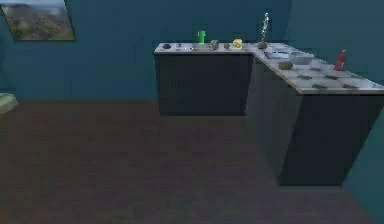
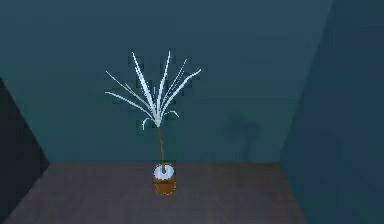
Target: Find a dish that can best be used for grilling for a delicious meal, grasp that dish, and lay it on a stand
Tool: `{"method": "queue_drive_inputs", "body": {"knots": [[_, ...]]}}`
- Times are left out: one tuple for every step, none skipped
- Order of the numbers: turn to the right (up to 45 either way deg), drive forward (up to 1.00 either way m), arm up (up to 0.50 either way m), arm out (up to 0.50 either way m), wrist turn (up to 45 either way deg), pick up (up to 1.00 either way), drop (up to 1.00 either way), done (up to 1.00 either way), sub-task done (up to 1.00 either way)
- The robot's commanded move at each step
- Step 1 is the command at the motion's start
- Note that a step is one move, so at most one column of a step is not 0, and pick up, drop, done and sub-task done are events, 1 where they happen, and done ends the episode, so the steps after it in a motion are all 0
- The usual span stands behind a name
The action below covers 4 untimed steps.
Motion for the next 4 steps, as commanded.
{"method": "queue_drive_inputs", "body": {"knots": [[3.0,0.0,0.0,0.0,0.0,0.0,0.0,0.0,0.0],[0.0,1.0,0.0,0.0,0.0,0.0,0.0,0.0,0.0],[0.0,0.8,0.0,0.0,0.0,0.0,0.0,0.0,0.0],[-45.0,0.0,0.0,0.0,0.0,0.0,0.0,0.0,0.0]]}}
